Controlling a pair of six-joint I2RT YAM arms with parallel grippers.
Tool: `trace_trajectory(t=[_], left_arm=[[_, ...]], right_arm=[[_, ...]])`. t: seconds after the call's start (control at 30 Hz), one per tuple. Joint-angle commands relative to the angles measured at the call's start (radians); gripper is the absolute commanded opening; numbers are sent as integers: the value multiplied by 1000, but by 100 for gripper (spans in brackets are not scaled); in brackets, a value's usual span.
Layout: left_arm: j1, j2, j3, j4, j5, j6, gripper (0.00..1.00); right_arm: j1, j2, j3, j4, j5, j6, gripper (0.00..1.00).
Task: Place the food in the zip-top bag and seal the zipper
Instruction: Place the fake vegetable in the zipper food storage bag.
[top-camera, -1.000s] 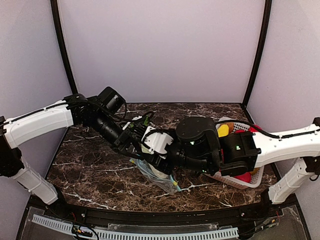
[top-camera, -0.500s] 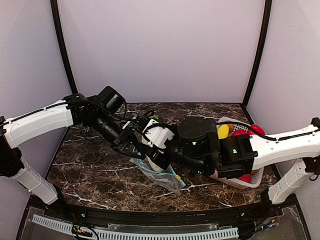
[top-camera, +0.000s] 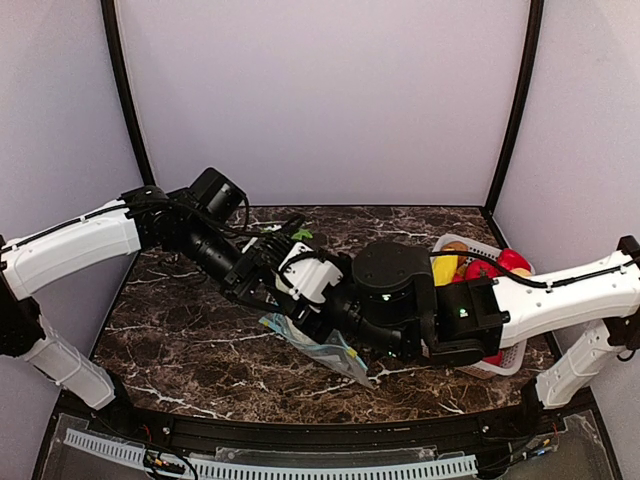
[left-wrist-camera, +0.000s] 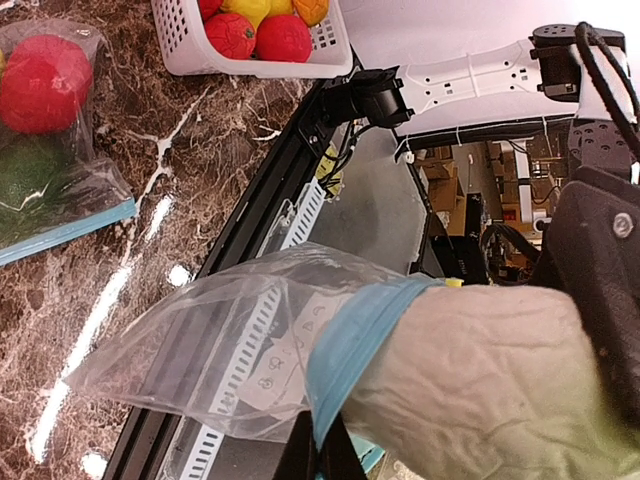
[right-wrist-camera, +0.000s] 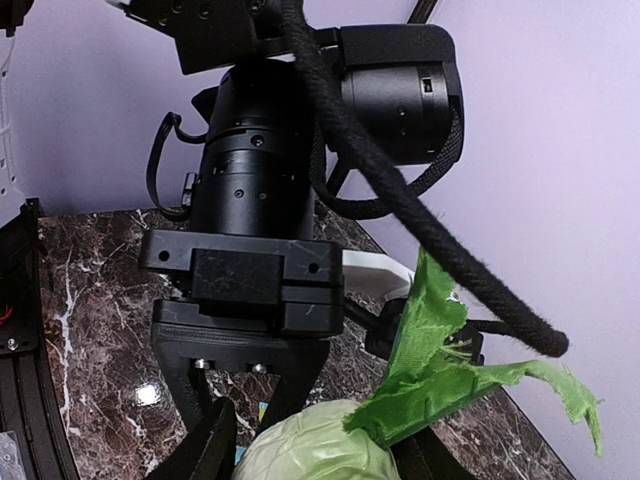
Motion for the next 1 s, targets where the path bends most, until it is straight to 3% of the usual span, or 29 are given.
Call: trace_trajectory(t=[0.0,0.2,0.73,0.87,0.97], left_arm=[[-6,-54,0,69,69,-31,1],[-5,-55,32,46,56,-21,1],[28,-42,100,-78,-66,83,1],[27,-38,70,-75,-94,103,1],[28,-37,33,-57,-100,113,1]], right_arm=[[20,-5,-20,-40,4,32,16],[20,3,2,-90,5,39,16],[12,63,143,-517,-64,234,18],[-9,80,164,-564,-100,298,25],[-23,71,167,-574,-118,338,42]])
